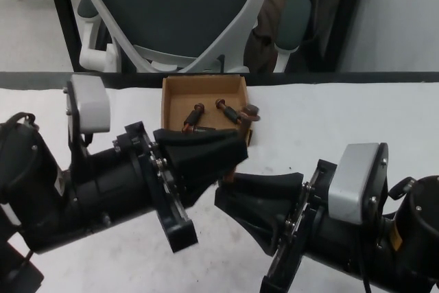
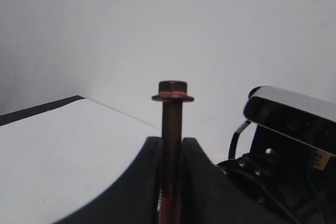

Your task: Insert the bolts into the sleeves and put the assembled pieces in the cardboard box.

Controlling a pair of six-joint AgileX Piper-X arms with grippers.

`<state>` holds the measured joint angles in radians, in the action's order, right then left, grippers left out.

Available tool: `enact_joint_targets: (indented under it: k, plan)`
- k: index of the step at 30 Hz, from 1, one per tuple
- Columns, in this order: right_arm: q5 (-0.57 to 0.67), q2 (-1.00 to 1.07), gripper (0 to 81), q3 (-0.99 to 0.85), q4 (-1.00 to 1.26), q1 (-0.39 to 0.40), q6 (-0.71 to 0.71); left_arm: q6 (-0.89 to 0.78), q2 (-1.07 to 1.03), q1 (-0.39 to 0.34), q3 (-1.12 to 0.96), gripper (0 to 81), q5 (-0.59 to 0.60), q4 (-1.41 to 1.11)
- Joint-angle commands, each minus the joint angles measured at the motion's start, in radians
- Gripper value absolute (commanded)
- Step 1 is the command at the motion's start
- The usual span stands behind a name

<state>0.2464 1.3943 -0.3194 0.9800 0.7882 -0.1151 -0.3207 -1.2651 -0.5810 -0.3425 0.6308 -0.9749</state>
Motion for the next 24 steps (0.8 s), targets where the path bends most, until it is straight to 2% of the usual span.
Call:
enact_joint_targets:
  k: [1, 24]
  plan:
    - [0.031, -0.002, 0.2, -0.023, 0.02, -0.003, 0.004, 0.022, 0.001, -0.032, 0.001, 0.8, -0.001, -0.05]
    - [0.052, -0.002, 0.2, -0.001, -0.048, -0.003, -0.013, 0.149, 0.001, -0.033, 0.001, 0.8, 0.0, -0.016]
